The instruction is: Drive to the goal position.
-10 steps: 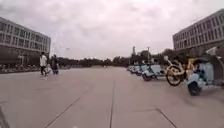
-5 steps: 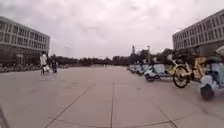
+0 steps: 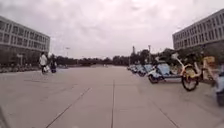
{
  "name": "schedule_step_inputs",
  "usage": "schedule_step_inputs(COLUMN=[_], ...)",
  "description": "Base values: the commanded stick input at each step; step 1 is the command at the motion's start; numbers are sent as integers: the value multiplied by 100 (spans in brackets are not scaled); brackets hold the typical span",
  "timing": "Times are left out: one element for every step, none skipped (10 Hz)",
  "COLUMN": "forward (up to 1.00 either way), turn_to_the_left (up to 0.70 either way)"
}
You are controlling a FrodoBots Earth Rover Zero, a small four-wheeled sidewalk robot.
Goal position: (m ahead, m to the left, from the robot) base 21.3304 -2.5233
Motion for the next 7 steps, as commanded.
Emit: schedule_step_inputs(forward=[70,70,70,70,70,70,70], turn_to_the_left=[0,0,0,0,0,0,0])
